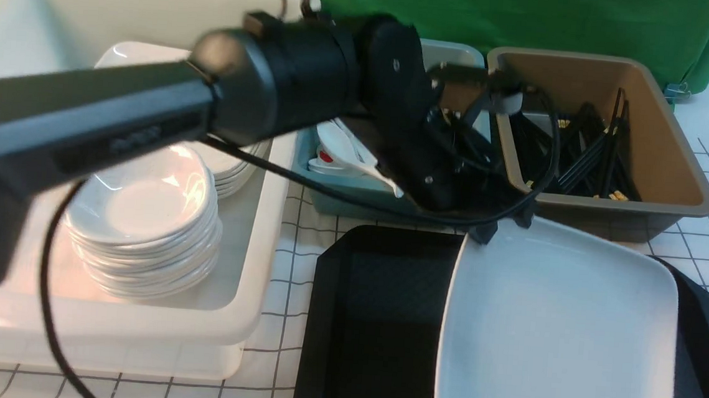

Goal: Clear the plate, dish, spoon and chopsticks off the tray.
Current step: Use the left arm to put the plate into the large storage box on the left

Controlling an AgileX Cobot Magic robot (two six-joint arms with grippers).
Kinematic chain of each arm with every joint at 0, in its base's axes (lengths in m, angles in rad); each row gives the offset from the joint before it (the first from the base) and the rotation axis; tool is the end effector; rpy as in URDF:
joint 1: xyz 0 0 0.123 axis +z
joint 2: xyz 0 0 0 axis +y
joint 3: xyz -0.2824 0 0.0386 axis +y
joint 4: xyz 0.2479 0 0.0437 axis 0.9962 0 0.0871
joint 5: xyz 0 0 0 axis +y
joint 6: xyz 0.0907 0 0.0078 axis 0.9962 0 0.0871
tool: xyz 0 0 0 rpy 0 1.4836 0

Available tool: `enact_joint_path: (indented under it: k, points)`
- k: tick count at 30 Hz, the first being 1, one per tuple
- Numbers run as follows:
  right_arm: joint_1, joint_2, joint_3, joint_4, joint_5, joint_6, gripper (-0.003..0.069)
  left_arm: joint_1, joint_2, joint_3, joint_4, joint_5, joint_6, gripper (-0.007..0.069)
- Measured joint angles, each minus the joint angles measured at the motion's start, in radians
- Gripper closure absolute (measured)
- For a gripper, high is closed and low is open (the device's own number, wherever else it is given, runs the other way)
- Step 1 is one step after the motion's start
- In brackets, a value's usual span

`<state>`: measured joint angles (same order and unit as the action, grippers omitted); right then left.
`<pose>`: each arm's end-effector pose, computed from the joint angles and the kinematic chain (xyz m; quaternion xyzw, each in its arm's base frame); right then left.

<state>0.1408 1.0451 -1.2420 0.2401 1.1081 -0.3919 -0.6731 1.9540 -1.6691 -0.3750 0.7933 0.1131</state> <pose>0.1828 0.0455 0.4133 -0.2330 0.8946 0.0730 0.3742 0.3309 -0.2943 0.2709 0.2800 0.9031 -0.2359 0.2244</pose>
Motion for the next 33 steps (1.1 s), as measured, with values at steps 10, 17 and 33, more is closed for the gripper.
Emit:
enact_joint_path:
  k: [10,17,33]
  points:
    - [0.0,0.0,0.0,0.007,0.0,0.0,0.0659,0.003,-0.198,0.003,0.144,0.041,0.01,0.0614]
    - [0.0,0.0,0.0,0.14,-0.032,-0.046,0.0659,0.045,-0.319,0.009,0.157,0.055,0.008,0.061]
    - [0.139,0.104,-0.13,0.468,-0.053,-0.316,0.0659,0.781,-0.487,0.011,-0.266,0.064,0.124,0.0609]
